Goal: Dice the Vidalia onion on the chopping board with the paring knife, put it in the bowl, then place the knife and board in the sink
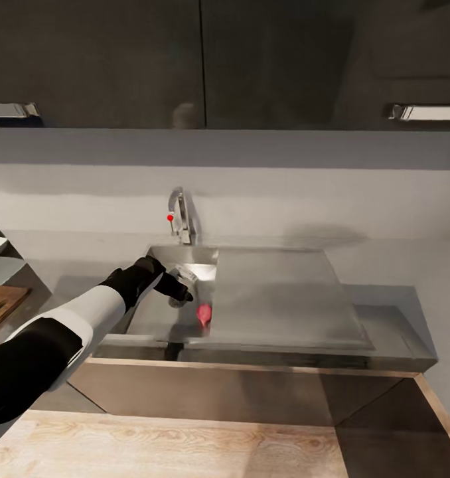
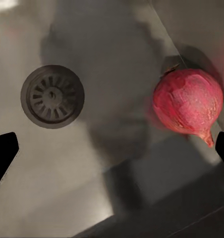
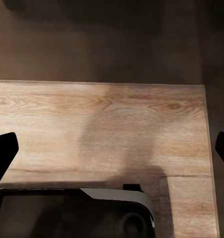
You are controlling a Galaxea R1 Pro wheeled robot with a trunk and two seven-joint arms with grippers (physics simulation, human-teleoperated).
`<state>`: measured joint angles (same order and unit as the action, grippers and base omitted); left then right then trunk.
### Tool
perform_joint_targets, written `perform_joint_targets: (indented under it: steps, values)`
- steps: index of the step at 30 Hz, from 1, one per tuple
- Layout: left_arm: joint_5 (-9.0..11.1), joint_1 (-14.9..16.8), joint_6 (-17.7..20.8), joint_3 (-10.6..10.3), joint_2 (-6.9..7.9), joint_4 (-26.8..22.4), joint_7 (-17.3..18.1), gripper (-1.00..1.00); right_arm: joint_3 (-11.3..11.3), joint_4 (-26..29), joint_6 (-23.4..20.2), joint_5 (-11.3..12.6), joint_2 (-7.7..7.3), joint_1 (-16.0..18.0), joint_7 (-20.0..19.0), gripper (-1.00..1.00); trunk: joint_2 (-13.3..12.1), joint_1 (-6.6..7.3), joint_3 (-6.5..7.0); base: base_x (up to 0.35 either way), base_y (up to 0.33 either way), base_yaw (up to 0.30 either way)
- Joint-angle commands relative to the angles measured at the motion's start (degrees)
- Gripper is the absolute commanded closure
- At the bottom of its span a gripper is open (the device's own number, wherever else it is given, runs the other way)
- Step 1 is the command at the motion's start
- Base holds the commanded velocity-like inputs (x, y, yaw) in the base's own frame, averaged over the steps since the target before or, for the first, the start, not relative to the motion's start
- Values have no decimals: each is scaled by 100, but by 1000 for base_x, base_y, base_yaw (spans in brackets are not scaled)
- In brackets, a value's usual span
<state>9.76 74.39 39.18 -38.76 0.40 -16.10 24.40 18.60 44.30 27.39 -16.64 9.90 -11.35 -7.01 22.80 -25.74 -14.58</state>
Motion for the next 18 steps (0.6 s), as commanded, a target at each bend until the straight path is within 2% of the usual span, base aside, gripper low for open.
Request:
perform_joint_targets:
  steps: [1, 8, 11, 18]
  values:
    - [52, 6, 35, -74, 4, -7, -5, -100, 39, 10, 12, -22, 10, 1, -55, -100, 11, -5, -19, 78, 0, 0]
    - [51, 6, 37, -521, -3, -7, -12, -100, 39, 9, 12, -20, 10, 1, -55, -100, 11, -5, -83, 27, 0, 0]
    - [52, 6, 37, -625, -4, -7, -13, -100, 39, 9, 12, -18, 10, 1, -55, -100, 11, -5, -110, 5, 0, 0]
    - [52, 6, 37, -699, -40, -7, -7, -100, 39, 9, 12, -17, 10, 1, -55, -100, 11, -5, -173, 1, 0, 0]
